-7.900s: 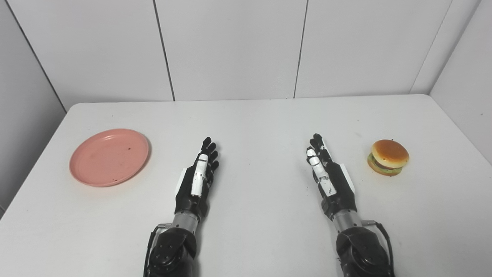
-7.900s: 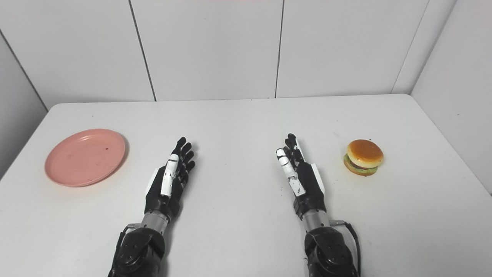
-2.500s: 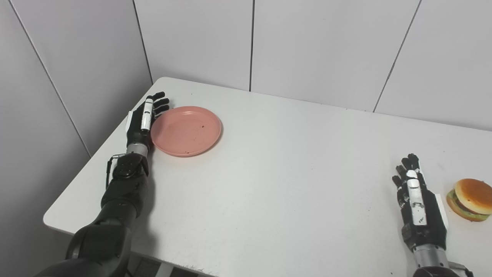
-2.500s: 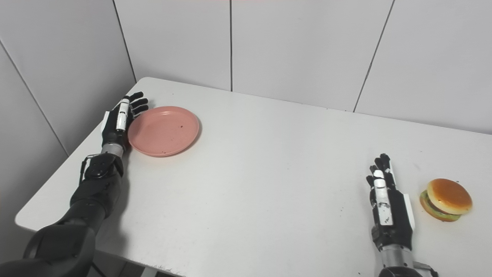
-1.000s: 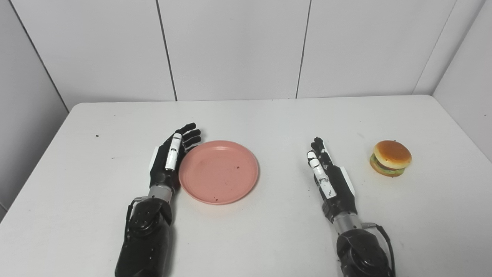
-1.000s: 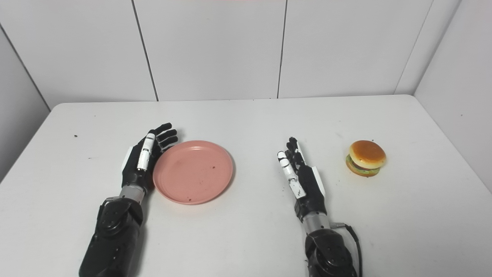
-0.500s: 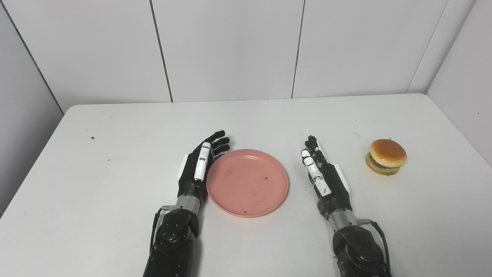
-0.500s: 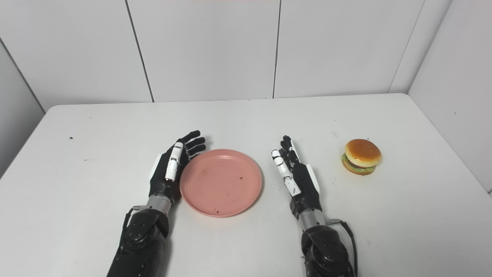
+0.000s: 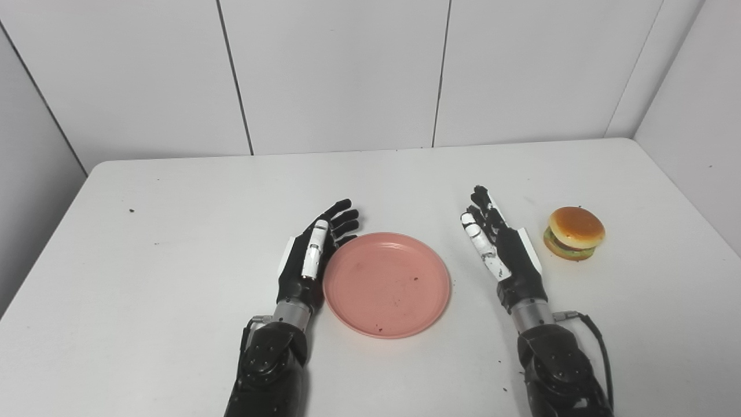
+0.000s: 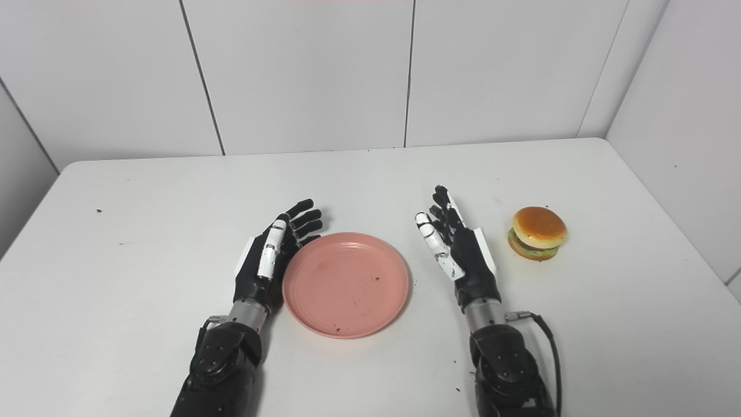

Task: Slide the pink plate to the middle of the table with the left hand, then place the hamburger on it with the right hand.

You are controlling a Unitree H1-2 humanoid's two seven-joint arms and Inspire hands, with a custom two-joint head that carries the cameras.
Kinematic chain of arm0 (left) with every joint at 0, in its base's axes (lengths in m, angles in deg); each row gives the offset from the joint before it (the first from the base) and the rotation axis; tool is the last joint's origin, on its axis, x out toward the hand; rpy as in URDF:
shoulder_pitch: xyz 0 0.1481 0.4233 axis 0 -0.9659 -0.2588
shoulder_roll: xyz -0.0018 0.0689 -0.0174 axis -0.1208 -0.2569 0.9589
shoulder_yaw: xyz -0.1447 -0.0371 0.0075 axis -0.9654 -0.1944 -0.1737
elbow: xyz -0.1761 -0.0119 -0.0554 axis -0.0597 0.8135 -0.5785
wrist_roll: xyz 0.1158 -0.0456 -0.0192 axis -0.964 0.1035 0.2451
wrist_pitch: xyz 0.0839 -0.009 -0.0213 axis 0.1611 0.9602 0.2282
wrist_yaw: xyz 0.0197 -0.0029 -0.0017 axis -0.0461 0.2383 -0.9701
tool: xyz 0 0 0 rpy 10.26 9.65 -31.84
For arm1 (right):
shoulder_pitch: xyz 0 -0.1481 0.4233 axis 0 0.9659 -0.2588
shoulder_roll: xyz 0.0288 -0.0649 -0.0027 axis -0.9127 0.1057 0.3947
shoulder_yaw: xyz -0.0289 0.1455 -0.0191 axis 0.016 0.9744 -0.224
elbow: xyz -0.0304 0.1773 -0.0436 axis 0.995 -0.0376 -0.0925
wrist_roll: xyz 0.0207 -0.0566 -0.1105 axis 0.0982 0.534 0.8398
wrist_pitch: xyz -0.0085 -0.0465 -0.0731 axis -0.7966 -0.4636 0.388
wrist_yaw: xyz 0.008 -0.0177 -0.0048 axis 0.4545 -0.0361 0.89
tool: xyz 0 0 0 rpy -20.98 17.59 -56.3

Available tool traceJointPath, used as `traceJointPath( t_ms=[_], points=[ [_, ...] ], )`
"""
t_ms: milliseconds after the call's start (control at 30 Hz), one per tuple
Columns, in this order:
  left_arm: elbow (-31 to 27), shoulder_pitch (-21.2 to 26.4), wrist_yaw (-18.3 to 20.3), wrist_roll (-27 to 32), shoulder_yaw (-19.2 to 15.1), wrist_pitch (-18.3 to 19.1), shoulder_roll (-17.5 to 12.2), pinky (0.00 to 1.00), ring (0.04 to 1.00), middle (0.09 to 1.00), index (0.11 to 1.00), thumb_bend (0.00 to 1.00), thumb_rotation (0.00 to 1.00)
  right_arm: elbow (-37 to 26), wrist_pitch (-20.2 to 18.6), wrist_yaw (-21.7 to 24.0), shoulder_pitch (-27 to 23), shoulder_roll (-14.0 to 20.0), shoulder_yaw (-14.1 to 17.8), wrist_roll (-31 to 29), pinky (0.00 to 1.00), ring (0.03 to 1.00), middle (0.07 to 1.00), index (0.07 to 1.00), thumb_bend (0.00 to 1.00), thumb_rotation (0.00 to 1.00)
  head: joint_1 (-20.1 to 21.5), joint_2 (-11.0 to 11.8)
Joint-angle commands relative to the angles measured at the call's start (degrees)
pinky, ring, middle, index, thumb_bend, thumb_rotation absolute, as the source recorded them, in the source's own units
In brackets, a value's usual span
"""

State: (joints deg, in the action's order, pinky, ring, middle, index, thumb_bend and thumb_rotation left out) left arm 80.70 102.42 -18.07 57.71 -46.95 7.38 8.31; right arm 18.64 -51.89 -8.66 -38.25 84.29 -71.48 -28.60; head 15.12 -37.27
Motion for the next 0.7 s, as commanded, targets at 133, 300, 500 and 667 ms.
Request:
traceJointPath(
  t_ms=[133, 300, 500, 667],
  points=[
    [0.9, -0.7, 1.3, 0.7, -0.7, -0.7, -1.2, 0.76, 0.8, 0.79, 0.762, 0.23, 1.0, -7.0, -4.9, 4.1, -7.4, 10.2, 0.2, 5.3, 0.8, 0.868, 0.898, 0.896, 0.64, 0.52, 4.1, 0.7],
    [1.0, -0.6, 2.3, 1.6, -1.2, 0.4, -1.5, 0.77, 0.81, 0.799, 0.766, 0.23, 1.0, -9.7, -9.8, 5.3, -9.7, 16.6, -0.2, 13.4, 0.81, 0.866, 0.874, 0.864, 0.68, 0.48, 5.3, 1.0],
    [1.6, -0.3, 2.0, 1.2, -1.2, -0.3, -1.6, 0.76, 0.808, 0.791, 0.759, 0.22, 1.0, -11.3, -13.7, 7.0, -11.1, 22.0, 0.6, 19.6, 0.75, 0.848, 0.867, 0.859, 0.72, 0.42, 5.7, 1.4],
    [2.4, -0.2, 2.0, 1.5, -1.4, -0.9, -1.3, 0.77, 0.809, 0.791, 0.759, 0.22, 0.98, -8.3, -14.5, 9.5, -12.5, 27.1, 0.6, 22.5, 0.76, 0.847, 0.866, 0.859, 0.76, 0.43, 5.4, 1.5]
  ],
)
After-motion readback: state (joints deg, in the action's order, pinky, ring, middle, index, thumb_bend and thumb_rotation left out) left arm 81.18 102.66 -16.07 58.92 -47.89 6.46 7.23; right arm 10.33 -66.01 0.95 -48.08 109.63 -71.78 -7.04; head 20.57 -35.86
